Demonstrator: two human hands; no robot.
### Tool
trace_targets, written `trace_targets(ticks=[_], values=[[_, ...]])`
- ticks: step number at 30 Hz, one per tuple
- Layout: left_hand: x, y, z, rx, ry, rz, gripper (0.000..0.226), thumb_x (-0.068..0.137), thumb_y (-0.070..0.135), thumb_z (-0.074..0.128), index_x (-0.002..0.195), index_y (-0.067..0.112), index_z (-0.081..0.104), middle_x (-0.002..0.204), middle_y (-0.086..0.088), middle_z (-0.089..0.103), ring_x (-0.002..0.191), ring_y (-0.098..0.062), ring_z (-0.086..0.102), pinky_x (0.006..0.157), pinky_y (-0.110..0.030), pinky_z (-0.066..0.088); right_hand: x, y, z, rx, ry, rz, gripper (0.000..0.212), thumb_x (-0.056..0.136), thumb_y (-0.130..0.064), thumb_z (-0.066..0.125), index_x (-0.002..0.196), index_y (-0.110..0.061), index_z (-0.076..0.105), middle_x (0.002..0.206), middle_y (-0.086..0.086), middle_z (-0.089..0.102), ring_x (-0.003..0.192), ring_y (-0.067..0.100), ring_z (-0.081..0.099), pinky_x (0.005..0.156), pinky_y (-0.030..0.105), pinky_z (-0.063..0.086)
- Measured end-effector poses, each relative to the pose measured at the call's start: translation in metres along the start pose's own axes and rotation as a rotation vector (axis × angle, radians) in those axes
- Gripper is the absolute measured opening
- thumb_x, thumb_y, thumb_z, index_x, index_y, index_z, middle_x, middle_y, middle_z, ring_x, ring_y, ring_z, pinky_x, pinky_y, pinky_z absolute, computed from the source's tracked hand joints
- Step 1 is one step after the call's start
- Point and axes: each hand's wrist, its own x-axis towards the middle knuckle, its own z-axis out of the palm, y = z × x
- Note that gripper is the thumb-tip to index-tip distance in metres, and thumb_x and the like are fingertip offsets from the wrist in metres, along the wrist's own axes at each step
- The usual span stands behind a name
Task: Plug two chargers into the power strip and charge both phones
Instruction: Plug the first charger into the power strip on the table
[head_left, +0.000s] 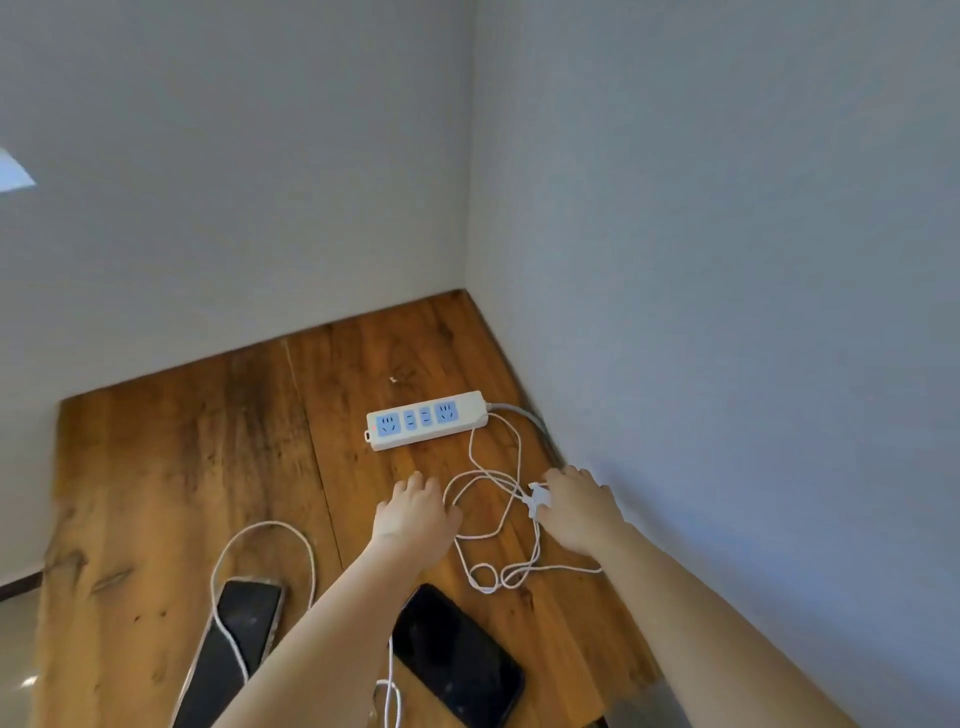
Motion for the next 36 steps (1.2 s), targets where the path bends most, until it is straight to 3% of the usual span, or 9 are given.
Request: trace_targets(ticks=[7, 15, 19, 22, 27, 29, 31, 33, 36], values=[[0.035, -0.019, 0.043, -0.036, -0.135, -0.088, 0.066, 0.098, 0.047, 0.031, 0.152, 0.015, 0.008, 0.162, -0.003, 0.001, 0.147, -0.022, 0.004, 0.116, -0.040, 0.018, 0.037, 0.012, 0.036, -0.217, -0.001, -0.096, 0.042, 0.085, -0.025, 0.061, 0.124, -0.016, 0.047, 0.124, 0.006, 0.054, 0.109, 0.023, 0.052, 0.083, 0.033, 0.046], [0.030, -0.025, 0.062, 0.148, -0.170, -0.069, 0.069, 0.099, 0.042, 0.032, 0.151, 0.016, -0.004, 0.160, -0.003, -0.014, 0.147, -0.021, -0.006, 0.116, -0.040, 0.018, 0.055, 0.016, 0.046, -0.178, -0.003, -0.114, 0.051, 0.082, -0.030, 0.067, 0.126, -0.017, 0.046, 0.126, 0.005, 0.054, 0.111, 0.022, 0.052, 0.088, 0.031, 0.045], [0.033, -0.022, 0.053, 0.092, -0.186, -0.093, 0.063, 0.100, 0.041, 0.032, 0.152, 0.017, 0.005, 0.161, -0.002, -0.006, 0.147, -0.020, 0.001, 0.116, -0.039, 0.022, 0.056, 0.010, 0.035, 0.056, -0.018, 0.021, 0.046, 0.075, -0.040, 0.069, 0.112, -0.021, 0.050, 0.108, -0.001, 0.061, 0.091, 0.015, 0.057, 0.067, 0.021, 0.042], [0.038, -0.018, 0.045, 0.061, -0.195, -0.110, 0.062, 0.099, 0.040, 0.034, 0.152, 0.015, 0.011, 0.161, -0.002, 0.000, 0.147, -0.019, 0.006, 0.113, -0.038, 0.029, 0.061, 0.001, 0.028, 0.406, -0.118, 0.182, 0.042, 0.071, -0.043, 0.072, 0.101, -0.026, 0.049, 0.093, -0.007, 0.059, 0.076, 0.010, 0.056, 0.053, 0.018, 0.037], [0.055, -0.005, 0.029, -0.088, -0.082, -0.193, 0.062, 0.095, 0.031, 0.048, 0.150, 0.017, 0.021, 0.159, -0.005, 0.020, 0.141, -0.024, 0.030, 0.104, -0.038, 0.040, 0.092, -0.026, 0.005, 1.036, -0.175, 0.303, 0.027, 0.076, -0.040, 0.073, 0.091, -0.021, 0.062, 0.086, 0.000, 0.068, 0.077, 0.016, 0.066, 0.064, 0.023, 0.052], [0.063, -0.001, 0.024, -0.119, 0.054, -0.174, 0.072, 0.093, 0.030, 0.052, 0.151, 0.018, 0.011, 0.161, -0.005, 0.011, 0.144, -0.025, 0.019, 0.108, -0.038, 0.035, 0.109, -0.038, -0.004, 1.171, -0.138, 0.287, 0.027, 0.077, -0.038, 0.073, 0.093, -0.017, 0.066, 0.085, 0.004, 0.071, 0.078, 0.018, 0.068, 0.072, 0.029, 0.056], [0.074, -0.002, 0.021, -0.057, 0.154, -0.100, 0.078, 0.094, 0.030, 0.050, 0.152, 0.020, 0.000, 0.161, -0.004, -0.004, 0.147, -0.024, -0.001, 0.115, -0.039, 0.020, 0.129, -0.050, -0.013, 1.207, -0.084, 0.268, 0.030, 0.079, -0.037, 0.071, 0.098, -0.014, 0.067, 0.086, 0.004, 0.071, 0.077, 0.017, 0.067, 0.073, 0.030, 0.056], [0.086, -0.007, 0.017, 0.042, 0.170, -0.038, 0.077, 0.096, 0.032, 0.046, 0.151, 0.023, -0.007, 0.160, -0.004, -0.014, 0.145, -0.025, -0.015, 0.116, -0.041, 0.005, 0.147, -0.060, -0.020, 1.109, -0.028, 0.250, 0.031, 0.081, -0.038, 0.068, 0.100, -0.014, 0.064, 0.086, 0.001, 0.069, 0.072, 0.012, 0.064, 0.060, 0.020, 0.050], [0.099, -0.020, 0.013, 0.166, 0.096, -0.019, 0.078, 0.097, 0.033, 0.044, 0.150, 0.026, -0.013, 0.159, -0.007, -0.019, 0.144, -0.028, -0.020, 0.116, -0.044, -0.002, 0.166, -0.069, -0.023, 0.924, -0.008, 0.208, 0.034, 0.083, -0.039, 0.064, 0.105, -0.013, 0.059, 0.092, 0.002, 0.066, 0.068, 0.009, 0.060, 0.051, 0.015, 0.039]])
